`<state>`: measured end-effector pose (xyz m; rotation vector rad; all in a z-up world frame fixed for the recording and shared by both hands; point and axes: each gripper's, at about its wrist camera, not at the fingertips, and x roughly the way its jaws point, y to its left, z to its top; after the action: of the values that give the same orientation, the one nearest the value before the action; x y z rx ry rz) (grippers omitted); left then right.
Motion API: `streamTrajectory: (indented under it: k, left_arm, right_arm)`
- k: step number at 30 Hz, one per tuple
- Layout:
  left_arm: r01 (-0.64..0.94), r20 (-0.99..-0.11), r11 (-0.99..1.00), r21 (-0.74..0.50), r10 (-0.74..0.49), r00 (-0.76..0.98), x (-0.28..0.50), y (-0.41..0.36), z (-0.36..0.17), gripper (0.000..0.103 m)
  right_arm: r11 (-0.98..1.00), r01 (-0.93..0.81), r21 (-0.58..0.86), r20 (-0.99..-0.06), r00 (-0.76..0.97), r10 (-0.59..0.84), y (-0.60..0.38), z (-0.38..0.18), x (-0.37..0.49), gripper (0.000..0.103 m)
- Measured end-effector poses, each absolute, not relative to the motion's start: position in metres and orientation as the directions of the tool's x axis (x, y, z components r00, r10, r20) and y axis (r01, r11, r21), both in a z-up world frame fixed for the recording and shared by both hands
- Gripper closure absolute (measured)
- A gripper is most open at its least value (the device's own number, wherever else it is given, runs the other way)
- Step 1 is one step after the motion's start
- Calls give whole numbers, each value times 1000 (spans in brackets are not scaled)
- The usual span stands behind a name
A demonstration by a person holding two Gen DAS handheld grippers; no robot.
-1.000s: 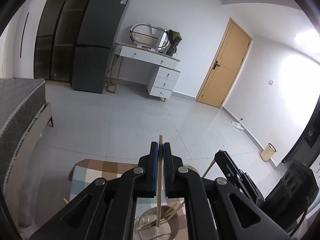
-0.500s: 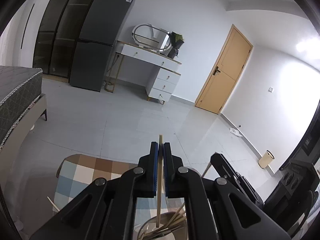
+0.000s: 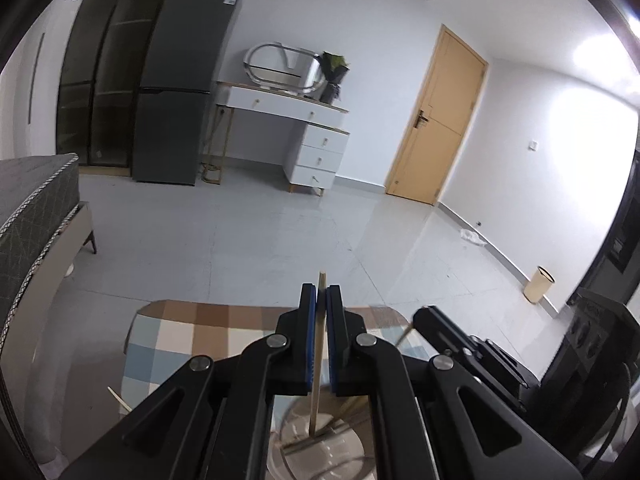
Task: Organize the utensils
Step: 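Lower both held sticks into the holder and open both grippers, then withdraw both open grippers up from the holder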
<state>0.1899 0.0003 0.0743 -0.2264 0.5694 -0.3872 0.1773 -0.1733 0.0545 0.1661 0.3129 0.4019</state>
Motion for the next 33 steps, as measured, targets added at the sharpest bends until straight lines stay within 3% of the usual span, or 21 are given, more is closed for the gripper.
streamTrajectory:
  k: [8, 12, 13, 15, 17, 19, 22, 25, 33]
  left_arm:
    - [336, -514, 893, -298, -447, 732, 164, -4, 80, 99]
    - [323, -536, 910, -260, -414, 735, 146, -4, 83, 68]
    - [310, -540, 916, -256, -401, 740, 141, -2, 84, 61]
    - [289, -549, 918, -271, -394, 737, 132, 1, 82, 59]
    - [265, -561, 920, -288, -386, 732, 123, 3, 80, 57]
    - [261, -558, 917, -300, -391, 732, 114, 4, 79, 47]
    - [239, -538, 927, -288, -363, 761, 95, 1, 81, 28]
    - [224, -533, 936, -271, -339, 775, 82, -4, 83, 21]
    - [161, -565, 933, -321, -325, 758, 36, -10, 83, 20]
  right_arm:
    - [897, -349, 272, -389, 813, 434, -181, 37, 153, 90]
    - [909, -302, 287, -450, 795, 407, -196, 20, 119, 86]
    - [911, -288, 294, -461, 792, 400, -199, 17, 113, 82]
    - [909, -260, 327, -481, 782, 396, -210, 13, 96, 62]
    - [910, -250, 330, -481, 785, 390, -219, 11, 84, 59]
    - [913, -245, 325, -471, 796, 381, -226, 11, 70, 53]
    - [922, -225, 314, -459, 814, 355, -227, 16, 58, 35]
    - [931, -192, 310, -467, 822, 325, -231, 13, 46, 27]
    - [922, -160, 352, -450, 835, 317, -247, 10, 21, 26]
